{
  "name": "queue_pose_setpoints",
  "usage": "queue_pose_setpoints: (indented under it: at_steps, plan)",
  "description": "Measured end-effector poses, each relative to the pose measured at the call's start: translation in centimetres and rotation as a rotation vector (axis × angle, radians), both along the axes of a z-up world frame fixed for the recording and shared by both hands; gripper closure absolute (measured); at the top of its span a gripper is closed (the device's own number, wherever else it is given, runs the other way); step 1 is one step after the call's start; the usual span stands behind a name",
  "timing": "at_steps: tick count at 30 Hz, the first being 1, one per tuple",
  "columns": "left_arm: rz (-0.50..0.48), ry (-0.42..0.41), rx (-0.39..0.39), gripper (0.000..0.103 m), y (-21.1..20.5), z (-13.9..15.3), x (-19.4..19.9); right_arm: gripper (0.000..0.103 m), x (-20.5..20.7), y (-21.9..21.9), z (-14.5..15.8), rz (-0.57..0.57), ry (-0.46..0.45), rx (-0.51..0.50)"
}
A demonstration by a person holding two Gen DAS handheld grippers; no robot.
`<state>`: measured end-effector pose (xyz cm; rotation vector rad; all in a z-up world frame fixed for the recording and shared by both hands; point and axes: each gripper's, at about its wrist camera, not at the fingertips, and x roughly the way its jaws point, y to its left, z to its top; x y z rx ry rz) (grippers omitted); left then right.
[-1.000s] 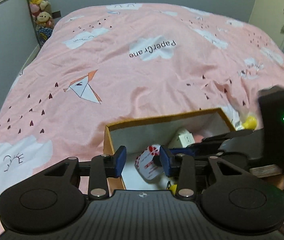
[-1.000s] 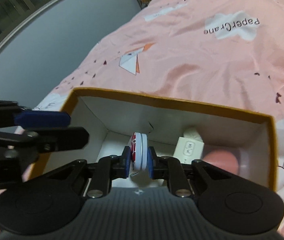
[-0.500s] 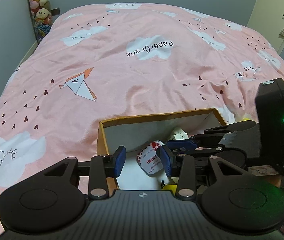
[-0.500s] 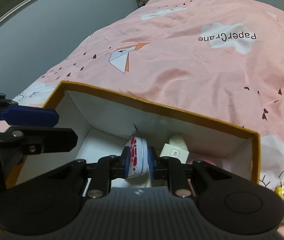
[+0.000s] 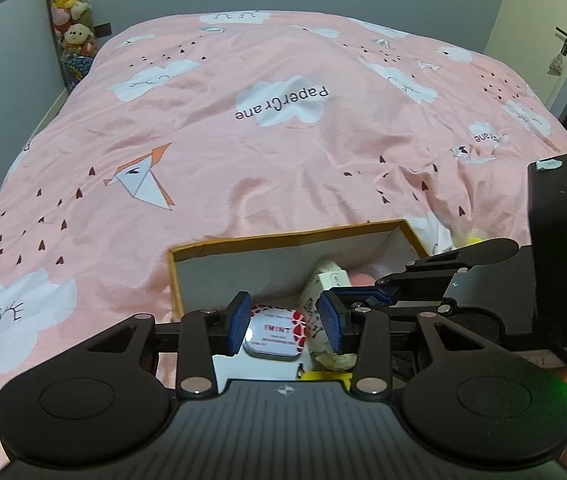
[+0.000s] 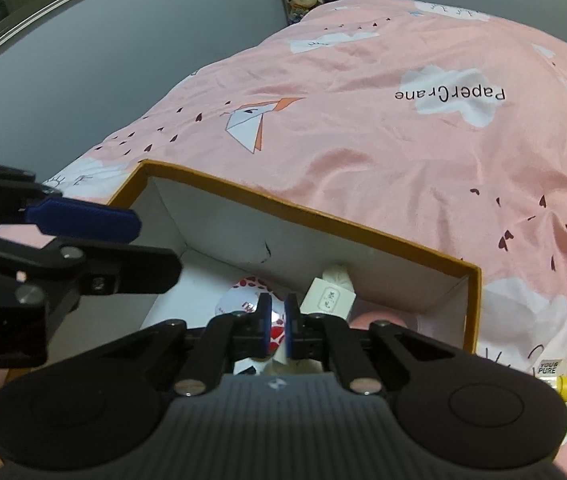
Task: Organize rigid objects
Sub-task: 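Lower the mint tin with right gripper while left releases the tape measure inside, then move both grippers back to the yellow-capped bottle and white jar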
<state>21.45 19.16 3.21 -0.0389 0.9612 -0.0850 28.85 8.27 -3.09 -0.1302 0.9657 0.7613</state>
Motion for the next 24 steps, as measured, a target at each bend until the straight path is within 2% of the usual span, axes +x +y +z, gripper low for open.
queue_pose_setpoints:
  at_steps: [6, 8, 16, 20, 24]
  plan:
    - [-0.028, -0.011, -0.033, 0.055, -1.7, 0.5, -0.6, 0.099, -1.2, -2.4, 1.5, -0.010, -0.038, 0.009]
    - [-0.050, -0.031, -0.053, 0.052, -2.7, 0.9, -1.0, 0.098, -1.5, -3.9, 2.3, -0.024, -0.047, 0.021]
    - [-0.252, -0.089, -0.106, 0.044, -9.3, 1.5, -1.1, 0.093, -2.0, -13.9, 4.5, -0.185, -0.102, 0.026]
    - [-0.360, -0.088, -0.107, 0.035, -13.2, 0.3, 0.0, 0.086, -1.9, -19.3, 3.8, -0.297, -0.090, 0.020]
    - [-0.465, -0.075, -0.048, 0.034, -16.8, -1.8, 1.4, 0.085, -1.9, -23.4, 1.5, -0.384, -0.050, 0.007]
